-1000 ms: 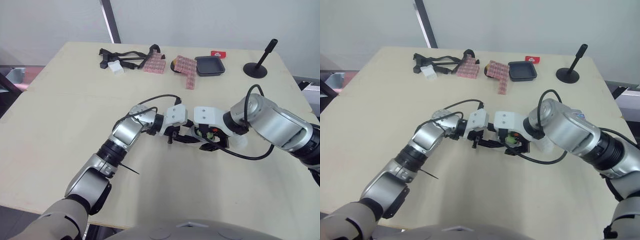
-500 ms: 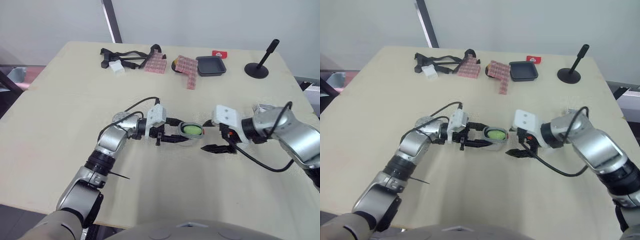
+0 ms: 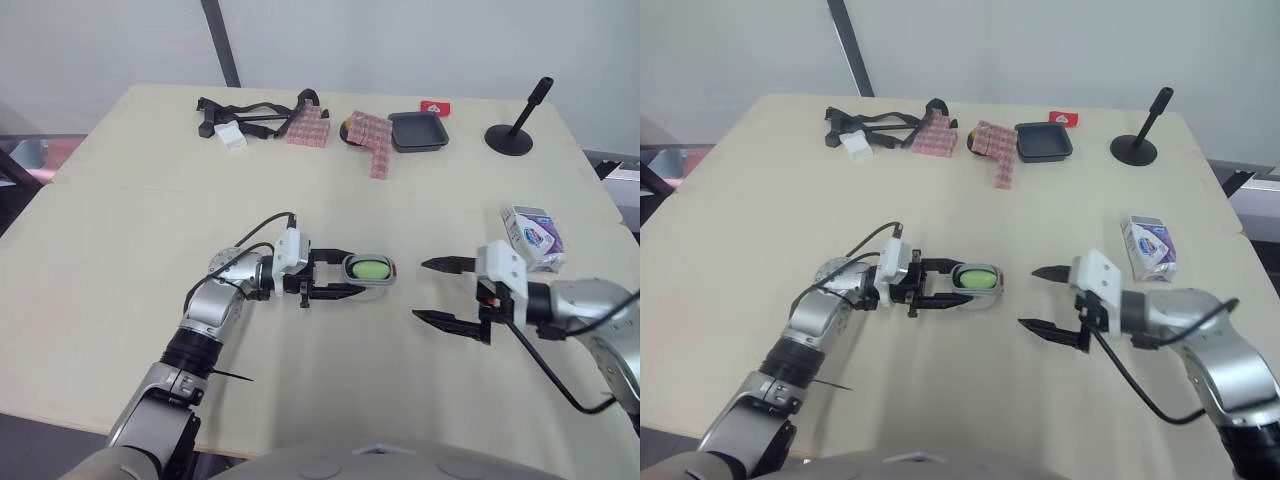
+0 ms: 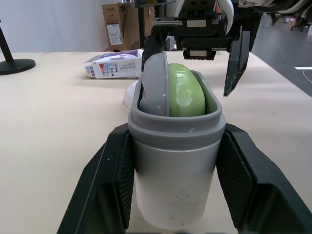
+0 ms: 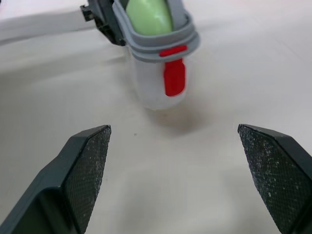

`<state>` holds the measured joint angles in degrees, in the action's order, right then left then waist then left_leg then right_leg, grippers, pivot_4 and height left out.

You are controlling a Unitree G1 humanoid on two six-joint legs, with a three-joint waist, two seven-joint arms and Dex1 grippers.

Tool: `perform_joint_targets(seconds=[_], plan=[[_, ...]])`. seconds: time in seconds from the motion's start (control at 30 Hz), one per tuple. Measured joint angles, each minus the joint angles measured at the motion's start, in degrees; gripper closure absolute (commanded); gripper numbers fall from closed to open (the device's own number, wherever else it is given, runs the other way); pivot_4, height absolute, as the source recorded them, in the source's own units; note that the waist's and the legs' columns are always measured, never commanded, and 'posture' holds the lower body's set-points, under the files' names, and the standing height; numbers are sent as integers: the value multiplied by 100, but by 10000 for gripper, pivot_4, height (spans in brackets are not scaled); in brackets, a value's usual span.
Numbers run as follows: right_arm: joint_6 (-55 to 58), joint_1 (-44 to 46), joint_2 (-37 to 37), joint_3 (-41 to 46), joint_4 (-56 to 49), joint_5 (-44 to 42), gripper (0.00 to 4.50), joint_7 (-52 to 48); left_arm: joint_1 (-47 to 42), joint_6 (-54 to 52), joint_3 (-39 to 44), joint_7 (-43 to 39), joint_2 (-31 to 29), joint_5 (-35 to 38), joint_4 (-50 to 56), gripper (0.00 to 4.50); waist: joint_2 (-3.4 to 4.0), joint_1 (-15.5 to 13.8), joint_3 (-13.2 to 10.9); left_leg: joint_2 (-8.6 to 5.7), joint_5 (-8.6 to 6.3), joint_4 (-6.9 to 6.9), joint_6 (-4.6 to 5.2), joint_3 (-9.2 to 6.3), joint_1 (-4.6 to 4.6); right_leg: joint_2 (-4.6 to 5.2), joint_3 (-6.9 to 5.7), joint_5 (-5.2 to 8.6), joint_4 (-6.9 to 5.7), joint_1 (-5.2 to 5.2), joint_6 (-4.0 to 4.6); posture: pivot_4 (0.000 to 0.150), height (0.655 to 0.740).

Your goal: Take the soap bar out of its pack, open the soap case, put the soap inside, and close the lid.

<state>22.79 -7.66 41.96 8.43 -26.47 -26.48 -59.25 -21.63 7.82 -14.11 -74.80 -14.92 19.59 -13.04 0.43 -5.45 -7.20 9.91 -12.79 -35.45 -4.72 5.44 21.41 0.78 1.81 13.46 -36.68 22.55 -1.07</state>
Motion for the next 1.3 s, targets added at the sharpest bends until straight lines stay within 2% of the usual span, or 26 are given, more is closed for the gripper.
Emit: perform_joint_targets(seconds=[0.23,0.33,0.47,0.63,0.77,1.3], plan=[[-496,-1180,-488,1474,44,-320,290,302,34,146,-11,23,-13,-63,-126,26325,-1,75,1,-1,-15,4,32,-1,-1,7,-7,1,5,-2,1,1500,7400],[-880,-1822,-857,2320,547,-373,290,410,61,156,-6,21,-20,-55,-119,26325,-1,78,2,-8,-23,7,47,-1,3,18,-13,2,20,-5,2,1500,7400],[-1277,-2368,-1156,2818,1137,-379,290,465,83,115,-20,30,8,-54,-39,26325,4,140,5,-12,-25,7,60,1,1,26,-15,17,19,-6,26,1500,7400],[-1807,-2855,-1260,3165,2118,-283,290,418,169,-129,-55,-71,6,75,263,26325,16,171,11,-32,-22,13,71,0,-1,51,-21,22,19,-8,24,1500,7400],[-2069,-2987,-1255,3272,2518,-235,290,365,202,-209,-59,-170,6,92,284,26325,18,234,13,-43,-15,14,86,-1,-3,67,-27,22,18,-13,23,1500,7400],[-1769,-2819,-900,3220,2127,-243,290,489,60,304,-63,-213,103,-136,-248,26325,27,258,18,-48,-7,13,101,-6,-4,82,-47,22,18,-28,23,1500,7400]])
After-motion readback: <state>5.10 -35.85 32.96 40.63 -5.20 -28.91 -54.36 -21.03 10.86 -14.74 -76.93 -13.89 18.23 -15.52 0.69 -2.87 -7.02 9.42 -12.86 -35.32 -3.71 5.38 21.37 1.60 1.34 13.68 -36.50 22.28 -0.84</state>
